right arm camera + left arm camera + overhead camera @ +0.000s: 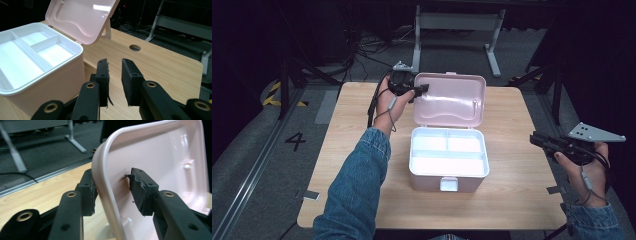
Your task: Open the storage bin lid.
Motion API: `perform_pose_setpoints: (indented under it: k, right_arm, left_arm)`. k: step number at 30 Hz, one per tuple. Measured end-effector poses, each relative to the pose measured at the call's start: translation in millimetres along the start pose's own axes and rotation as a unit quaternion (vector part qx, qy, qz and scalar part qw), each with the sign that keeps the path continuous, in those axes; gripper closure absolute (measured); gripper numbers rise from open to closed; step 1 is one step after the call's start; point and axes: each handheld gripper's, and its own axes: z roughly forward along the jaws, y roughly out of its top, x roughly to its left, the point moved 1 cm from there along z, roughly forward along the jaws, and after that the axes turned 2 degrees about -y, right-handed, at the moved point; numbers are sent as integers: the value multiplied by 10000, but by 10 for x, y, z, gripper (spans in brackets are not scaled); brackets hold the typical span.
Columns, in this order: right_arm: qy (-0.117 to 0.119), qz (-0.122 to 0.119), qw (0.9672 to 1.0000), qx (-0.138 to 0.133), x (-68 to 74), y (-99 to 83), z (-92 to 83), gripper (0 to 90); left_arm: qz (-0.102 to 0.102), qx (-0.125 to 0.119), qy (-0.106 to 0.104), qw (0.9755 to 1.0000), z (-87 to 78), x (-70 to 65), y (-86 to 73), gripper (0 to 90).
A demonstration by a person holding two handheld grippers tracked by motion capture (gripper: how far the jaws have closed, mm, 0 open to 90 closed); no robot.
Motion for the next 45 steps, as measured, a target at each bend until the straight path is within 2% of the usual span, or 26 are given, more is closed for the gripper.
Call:
perform_pose_setpoints:
  k: [4,5,12,18,33,36,42,45]
  right_arm:
    - [-5,-11,10000,35,9,-21,-9,764]
    - [-10,4,10000,44,14,-28,-11,765]
    - [-8,16,9999,114,31,-71,-15,763]
    - [4,18,9999,140,52,-85,-15,761]
    - [92,30,9996,256,67,-120,86,756]
    - [96,28,9996,264,66,-123,90,755]
    - [120,12,9995,299,62,-134,118,755]
    - [135,13,9994,318,62,-136,131,754]
  left_arm:
    - [-67,36,1,10000,40,59,-22,614]
    - [-126,44,-4,9999,60,69,-33,615]
    - [-202,167,-15,9997,169,140,-86,599]
    - [-383,245,-74,9989,267,197,-131,590]
    - [-471,507,-70,9976,433,281,-270,539]
    - [-480,612,-26,9970,479,293,-306,533]
    - [-288,914,128,9953,537,286,-298,532]
    - [-356,995,88,9944,569,310,-336,533]
